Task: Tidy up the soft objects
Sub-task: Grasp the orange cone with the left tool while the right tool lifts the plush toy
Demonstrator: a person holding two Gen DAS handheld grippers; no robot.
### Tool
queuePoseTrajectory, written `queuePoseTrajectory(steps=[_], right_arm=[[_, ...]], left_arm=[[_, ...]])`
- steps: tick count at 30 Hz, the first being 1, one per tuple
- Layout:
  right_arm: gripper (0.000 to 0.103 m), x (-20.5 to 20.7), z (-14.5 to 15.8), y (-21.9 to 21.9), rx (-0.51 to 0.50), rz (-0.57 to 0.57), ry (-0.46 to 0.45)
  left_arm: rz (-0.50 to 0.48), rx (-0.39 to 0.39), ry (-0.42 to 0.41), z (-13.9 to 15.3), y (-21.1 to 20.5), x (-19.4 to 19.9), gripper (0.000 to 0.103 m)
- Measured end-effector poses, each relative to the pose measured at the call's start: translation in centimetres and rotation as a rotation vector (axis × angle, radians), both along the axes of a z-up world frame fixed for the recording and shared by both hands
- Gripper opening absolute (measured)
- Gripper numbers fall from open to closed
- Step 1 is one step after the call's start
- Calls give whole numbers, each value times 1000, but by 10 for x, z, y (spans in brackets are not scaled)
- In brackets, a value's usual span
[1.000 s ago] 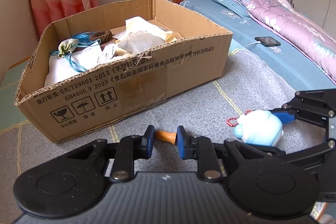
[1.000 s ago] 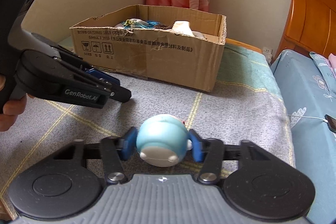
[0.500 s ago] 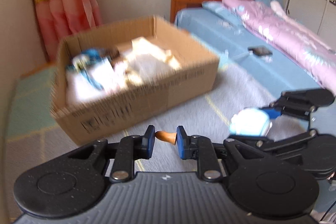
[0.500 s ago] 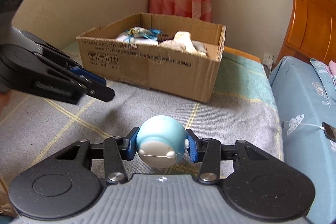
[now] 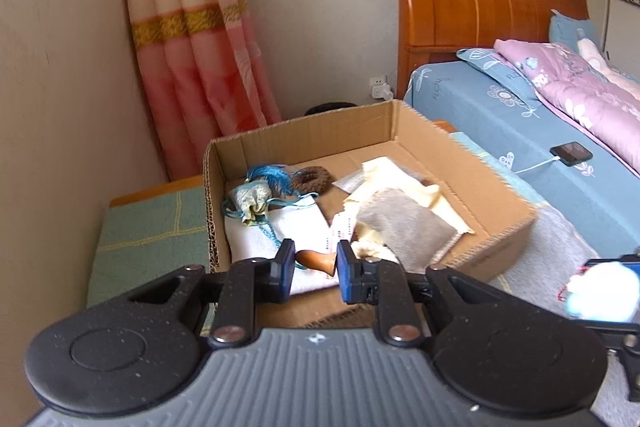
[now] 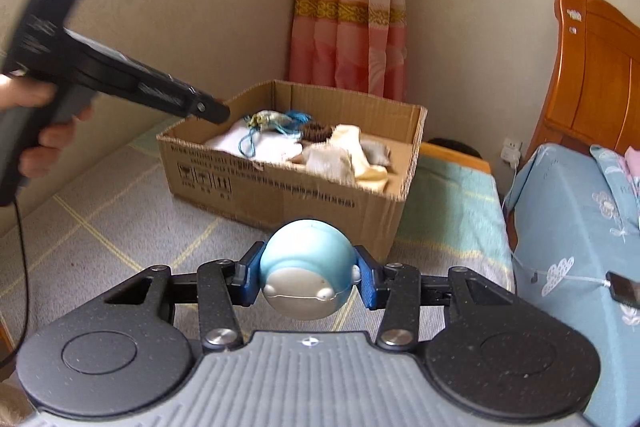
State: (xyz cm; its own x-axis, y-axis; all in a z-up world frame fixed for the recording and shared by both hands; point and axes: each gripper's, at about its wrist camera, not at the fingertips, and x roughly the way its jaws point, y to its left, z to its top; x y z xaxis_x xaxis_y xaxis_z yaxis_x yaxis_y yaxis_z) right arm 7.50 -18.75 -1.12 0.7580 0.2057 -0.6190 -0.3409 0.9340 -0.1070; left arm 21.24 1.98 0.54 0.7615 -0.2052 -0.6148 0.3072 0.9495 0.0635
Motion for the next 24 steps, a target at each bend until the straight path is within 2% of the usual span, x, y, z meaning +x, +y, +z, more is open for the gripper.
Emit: queuePoseTrajectory(steps=[5, 9, 11, 12, 13, 14, 15, 17, 19, 24], right_arm=[[51, 8, 7, 8, -23, 20, -21], [51, 19, 9, 14, -37, 27, -27], [51, 23, 9, 16, -38, 28, -25], [51, 25, 9, 18, -39, 26, -25], [51, 27, 9, 19, -39, 27, -25], [51, 29, 10, 20, -40, 27, -24], [51, 30, 10, 21, -41, 27, -26], [51, 32, 13, 22, -43, 31, -32], [51, 37, 16, 22, -43, 35, -38], [51, 67, 28, 22, -16, 34, -39]], left_arm=[[12, 10, 14, -7, 2, 26, 20], [-9, 16, -12, -4, -4, 43, 21], [-16, 14, -29, -2, -7, 52, 26], [-16, 16, -34, -2, -8, 55, 37], [-3, 23, -39, -1, -8, 56, 61], [21, 36, -54, -1, -8, 54, 77], [46, 42, -80, 0, -6, 50, 97], [75, 25, -141, 4, 1, 35, 99], [88, 22, -144, 9, 8, 20, 103], [149, 26, -139, 17, 25, -26, 103]])
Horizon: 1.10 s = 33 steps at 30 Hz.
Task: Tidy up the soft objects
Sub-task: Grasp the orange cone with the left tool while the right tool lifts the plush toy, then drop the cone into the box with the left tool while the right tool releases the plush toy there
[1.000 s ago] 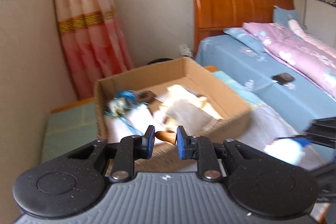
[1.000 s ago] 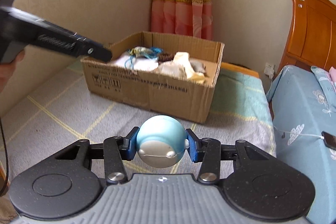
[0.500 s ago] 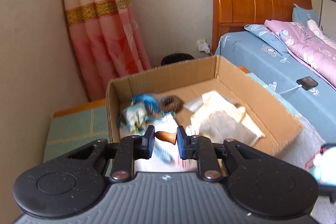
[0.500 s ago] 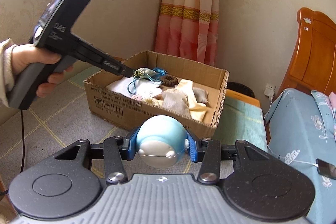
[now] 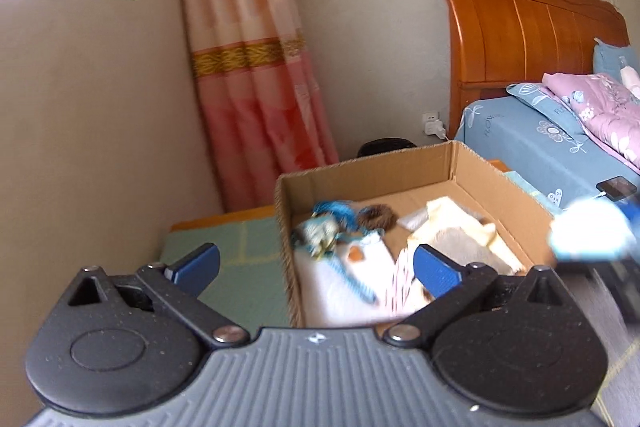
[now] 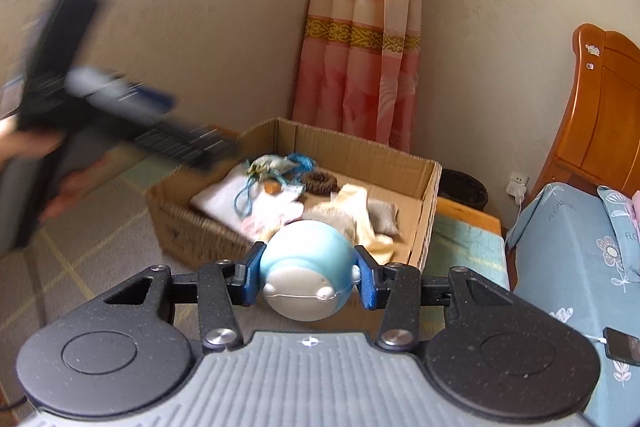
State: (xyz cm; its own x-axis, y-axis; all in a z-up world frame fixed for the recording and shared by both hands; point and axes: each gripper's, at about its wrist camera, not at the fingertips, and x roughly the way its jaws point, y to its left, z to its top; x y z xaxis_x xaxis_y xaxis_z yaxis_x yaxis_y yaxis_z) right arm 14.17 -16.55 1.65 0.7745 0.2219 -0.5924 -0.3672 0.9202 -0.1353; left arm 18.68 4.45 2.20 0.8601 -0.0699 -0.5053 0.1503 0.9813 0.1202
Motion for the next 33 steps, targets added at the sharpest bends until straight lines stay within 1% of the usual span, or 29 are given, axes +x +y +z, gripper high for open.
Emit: queuePoseTrajectory(steps=[2, 4, 7, 10, 11, 12, 14, 16, 20, 23, 27, 30, 33], right_arm=[[51, 18, 4, 2, 18, -1, 8], [51, 39, 8, 8, 22, -1, 7], [51, 74, 9, 22, 11, 2, 12], [52, 108, 6, 32, 20, -15, 32], [56, 117, 5, 35, 17, -31, 26], [72, 123, 3, 37, 8, -50, 21], [90, 128, 2, 36, 14, -74, 29], [91, 125, 2, 33, 34, -85, 47], [101, 105, 7, 28, 27, -131, 77], [103, 84, 12, 27, -4, -197, 115], [103, 52, 14, 24, -54, -319, 184], [103, 31, 13, 19, -65, -386, 188], [103, 12, 12, 13, -41, -422, 201]], left_arm=[[19, -20, 9, -1, 7, -13, 102], [34, -24, 23, -3, 12, -23, 102], [49, -24, 38, -8, 16, -28, 102], [71, -34, 47, -11, 21, -32, 102], [75, -37, 47, -11, 23, -33, 102], [78, -37, 49, -10, 24, -34, 102], [81, -34, 42, -8, 25, -35, 102], [89, -29, 45, -5, 24, -35, 102], [93, -34, 55, 1, 20, -36, 102], [106, -36, 73, 6, 13, -38, 102], [117, -18, 102, 13, 2, -40, 102], [139, -25, 128, 15, -5, -41, 102], [147, -39, 155, 16, -9, -43, 102]])
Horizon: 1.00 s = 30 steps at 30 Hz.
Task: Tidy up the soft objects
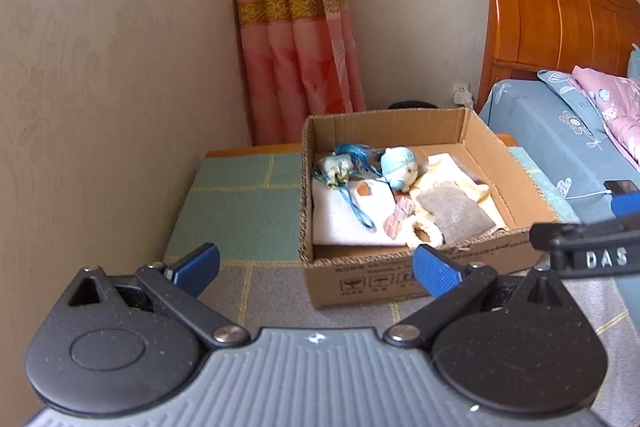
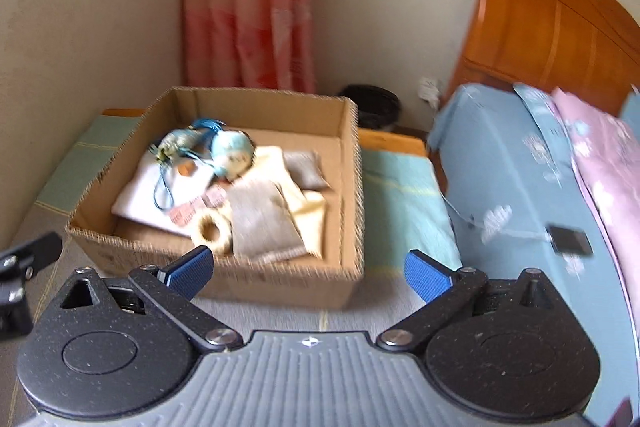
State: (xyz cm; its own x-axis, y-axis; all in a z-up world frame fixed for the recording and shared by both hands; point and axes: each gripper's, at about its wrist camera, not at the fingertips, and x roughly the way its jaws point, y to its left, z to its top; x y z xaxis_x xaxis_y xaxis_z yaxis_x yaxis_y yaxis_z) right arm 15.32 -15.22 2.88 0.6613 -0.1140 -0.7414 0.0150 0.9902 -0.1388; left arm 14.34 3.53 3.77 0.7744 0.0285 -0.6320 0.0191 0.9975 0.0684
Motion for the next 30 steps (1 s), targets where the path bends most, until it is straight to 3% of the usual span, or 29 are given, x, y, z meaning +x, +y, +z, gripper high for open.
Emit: queuePoseTrajectory(steps=[7, 30], right_arm=[[103, -21, 1, -1, 8, -11, -5], [103, -28, 9, -1, 15, -8, -38]], left_arm=[[0, 6, 25, 2, -9, -3, 102], [1, 13, 19, 7, -16, -3, 102]])
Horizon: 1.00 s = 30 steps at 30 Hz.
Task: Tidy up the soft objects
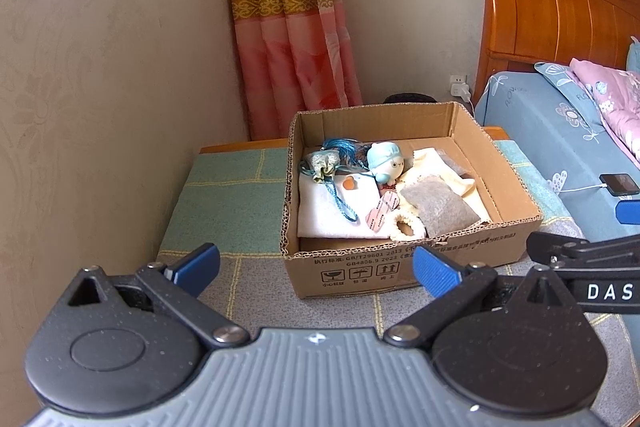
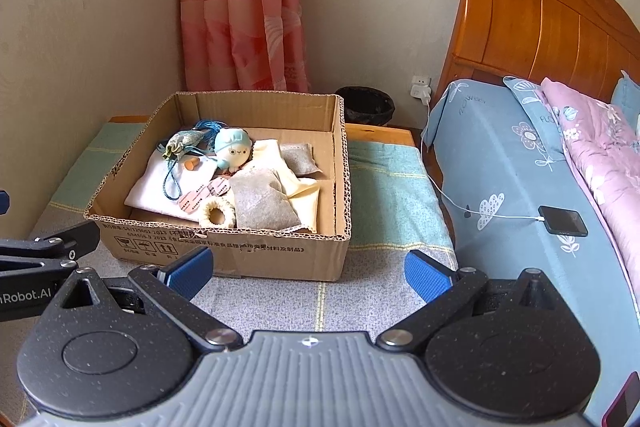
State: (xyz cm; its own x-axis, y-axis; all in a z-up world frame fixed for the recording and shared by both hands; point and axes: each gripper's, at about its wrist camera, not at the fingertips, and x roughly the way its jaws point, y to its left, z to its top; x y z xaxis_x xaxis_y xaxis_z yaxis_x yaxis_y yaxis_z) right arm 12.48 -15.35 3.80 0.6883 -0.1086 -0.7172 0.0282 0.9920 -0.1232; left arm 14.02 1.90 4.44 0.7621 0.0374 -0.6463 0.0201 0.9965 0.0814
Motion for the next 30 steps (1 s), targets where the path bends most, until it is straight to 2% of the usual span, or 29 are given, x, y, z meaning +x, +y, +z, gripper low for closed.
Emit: queuePoseTrajectory(steps=[30], right_arm=[[103, -7, 6, 0, -8, 3, -24]], left_arm=[[6, 4, -5, 4, -2, -1, 102]])
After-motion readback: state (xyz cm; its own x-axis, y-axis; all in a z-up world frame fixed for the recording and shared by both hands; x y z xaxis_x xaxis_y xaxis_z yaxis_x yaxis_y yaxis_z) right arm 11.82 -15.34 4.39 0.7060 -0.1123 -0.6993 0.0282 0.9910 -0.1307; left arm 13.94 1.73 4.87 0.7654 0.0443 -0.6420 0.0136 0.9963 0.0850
